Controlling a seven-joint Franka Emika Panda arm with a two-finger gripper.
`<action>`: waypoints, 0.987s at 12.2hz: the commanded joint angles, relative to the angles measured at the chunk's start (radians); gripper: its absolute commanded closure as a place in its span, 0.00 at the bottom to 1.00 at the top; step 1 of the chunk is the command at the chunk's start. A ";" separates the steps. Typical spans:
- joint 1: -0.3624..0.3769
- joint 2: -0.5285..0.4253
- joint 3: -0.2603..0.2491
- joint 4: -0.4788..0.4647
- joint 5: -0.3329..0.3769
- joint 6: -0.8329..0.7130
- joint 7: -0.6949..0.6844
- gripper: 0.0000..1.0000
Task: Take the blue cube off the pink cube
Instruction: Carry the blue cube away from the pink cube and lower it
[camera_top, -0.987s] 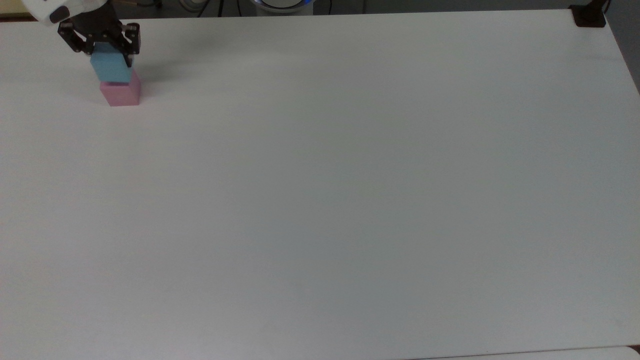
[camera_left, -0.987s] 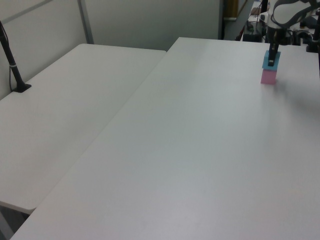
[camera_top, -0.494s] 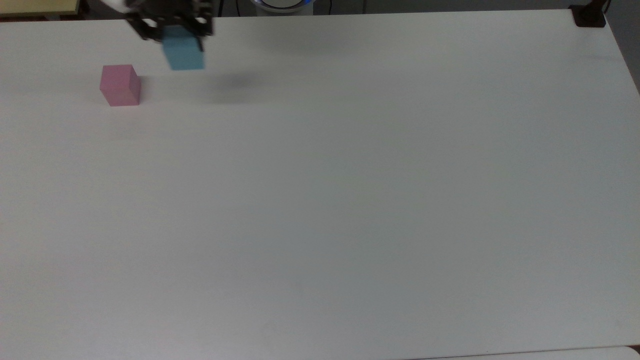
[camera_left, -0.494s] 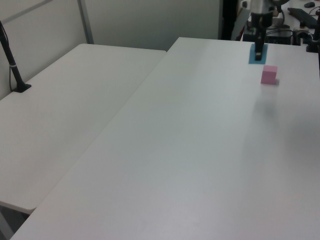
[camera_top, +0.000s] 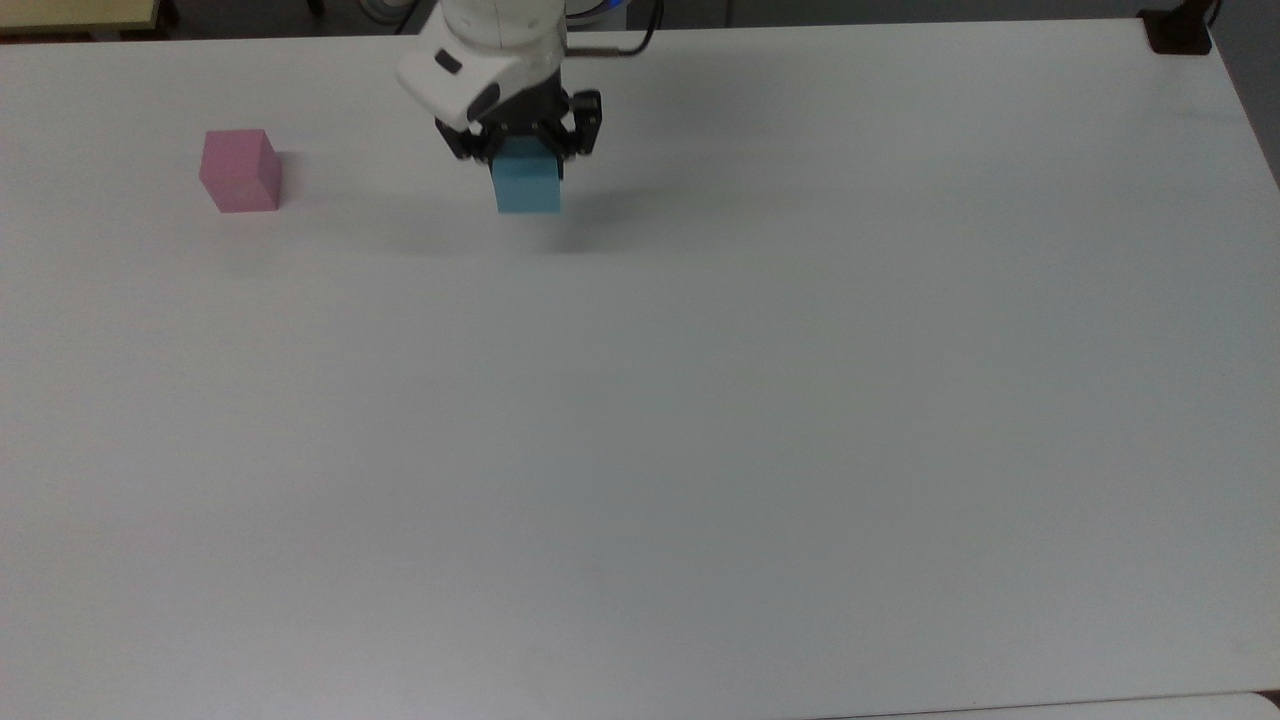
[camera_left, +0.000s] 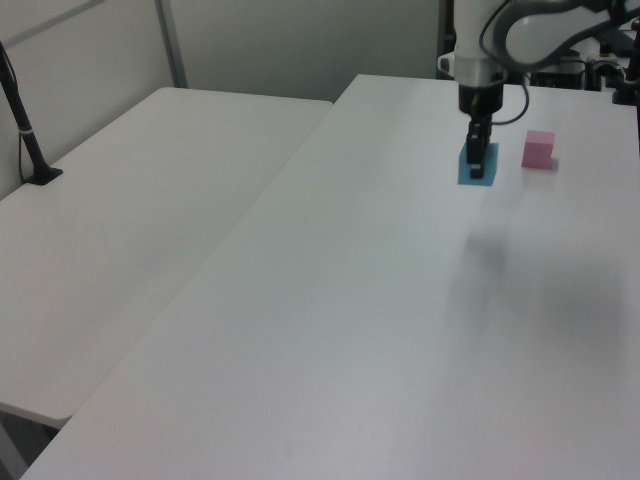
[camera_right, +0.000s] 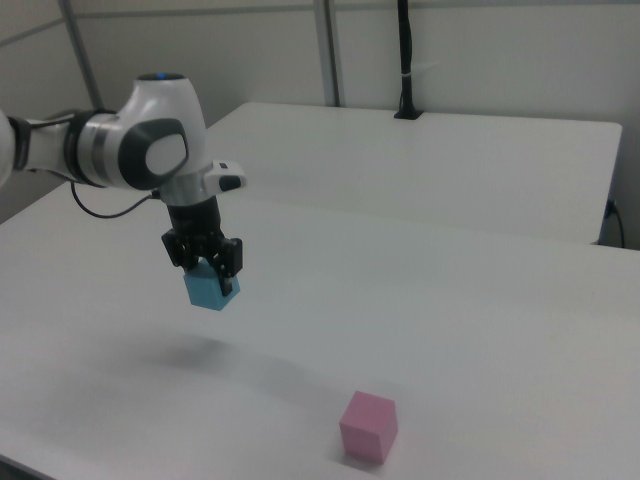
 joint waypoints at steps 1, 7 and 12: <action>0.014 0.086 0.004 -0.055 0.016 0.212 0.021 0.55; 0.019 0.193 0.004 -0.045 0.016 0.317 0.021 0.38; 0.007 0.164 0.002 -0.021 0.015 0.258 0.098 0.00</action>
